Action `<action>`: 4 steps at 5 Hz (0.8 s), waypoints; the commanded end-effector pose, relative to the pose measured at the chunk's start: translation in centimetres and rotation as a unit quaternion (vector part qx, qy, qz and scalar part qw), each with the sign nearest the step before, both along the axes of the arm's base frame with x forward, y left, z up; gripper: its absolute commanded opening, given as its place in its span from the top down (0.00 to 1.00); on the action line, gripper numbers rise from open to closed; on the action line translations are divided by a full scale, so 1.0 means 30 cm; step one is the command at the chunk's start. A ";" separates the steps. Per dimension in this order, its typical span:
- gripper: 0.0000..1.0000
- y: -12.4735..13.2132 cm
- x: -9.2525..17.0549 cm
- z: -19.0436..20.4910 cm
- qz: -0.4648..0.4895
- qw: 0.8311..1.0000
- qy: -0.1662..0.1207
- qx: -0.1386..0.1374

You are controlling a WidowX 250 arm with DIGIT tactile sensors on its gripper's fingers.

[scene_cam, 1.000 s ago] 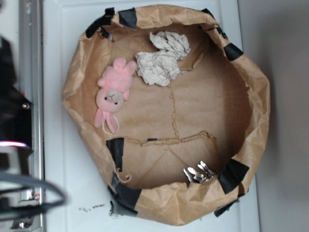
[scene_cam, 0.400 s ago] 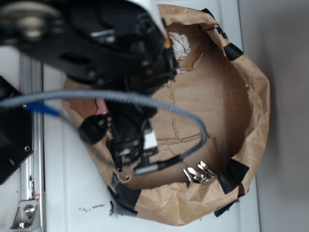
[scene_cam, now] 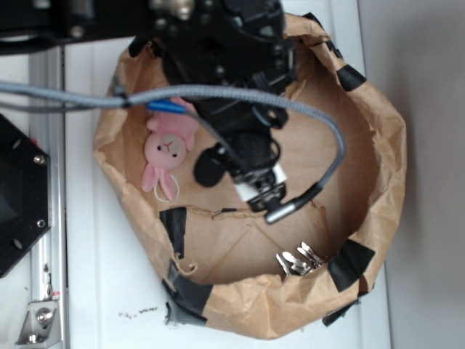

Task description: Grab the silver keys.

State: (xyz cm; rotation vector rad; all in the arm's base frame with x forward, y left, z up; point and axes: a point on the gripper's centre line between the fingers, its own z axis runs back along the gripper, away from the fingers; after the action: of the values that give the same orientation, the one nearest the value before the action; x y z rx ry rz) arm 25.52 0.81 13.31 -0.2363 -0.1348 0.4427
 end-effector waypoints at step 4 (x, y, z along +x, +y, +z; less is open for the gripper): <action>0.00 -0.108 0.023 -0.134 0.073 0.994 -0.067 -0.042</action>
State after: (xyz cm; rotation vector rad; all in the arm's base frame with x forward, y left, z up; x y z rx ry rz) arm 26.01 -1.97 8.03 -0.3220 -0.2136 0.5957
